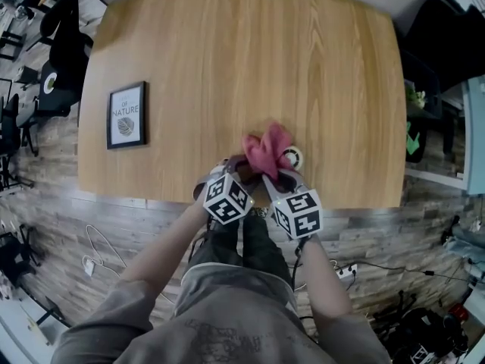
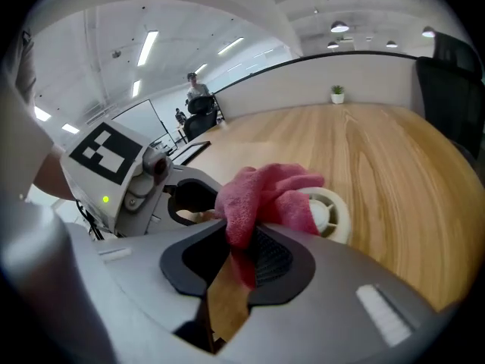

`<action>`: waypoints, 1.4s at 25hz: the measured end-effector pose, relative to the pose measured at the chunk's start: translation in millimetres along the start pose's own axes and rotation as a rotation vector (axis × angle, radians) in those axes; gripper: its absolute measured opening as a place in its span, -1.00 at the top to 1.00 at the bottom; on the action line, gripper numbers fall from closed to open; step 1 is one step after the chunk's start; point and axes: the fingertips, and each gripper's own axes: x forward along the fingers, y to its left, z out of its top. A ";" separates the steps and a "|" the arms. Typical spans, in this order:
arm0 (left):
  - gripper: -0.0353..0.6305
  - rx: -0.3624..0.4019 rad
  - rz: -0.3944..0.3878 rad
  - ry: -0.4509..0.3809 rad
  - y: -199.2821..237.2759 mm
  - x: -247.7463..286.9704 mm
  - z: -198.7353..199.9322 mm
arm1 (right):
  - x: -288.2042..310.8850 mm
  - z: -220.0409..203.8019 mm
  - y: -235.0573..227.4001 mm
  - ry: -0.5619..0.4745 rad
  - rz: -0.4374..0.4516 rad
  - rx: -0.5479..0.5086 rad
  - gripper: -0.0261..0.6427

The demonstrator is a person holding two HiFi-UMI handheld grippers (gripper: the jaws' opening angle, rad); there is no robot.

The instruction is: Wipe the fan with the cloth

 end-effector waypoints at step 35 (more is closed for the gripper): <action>0.37 0.005 -0.011 0.031 -0.6 3.4 2.8 | -46.6 4.0 -48.4 -0.092 -0.060 0.068 0.68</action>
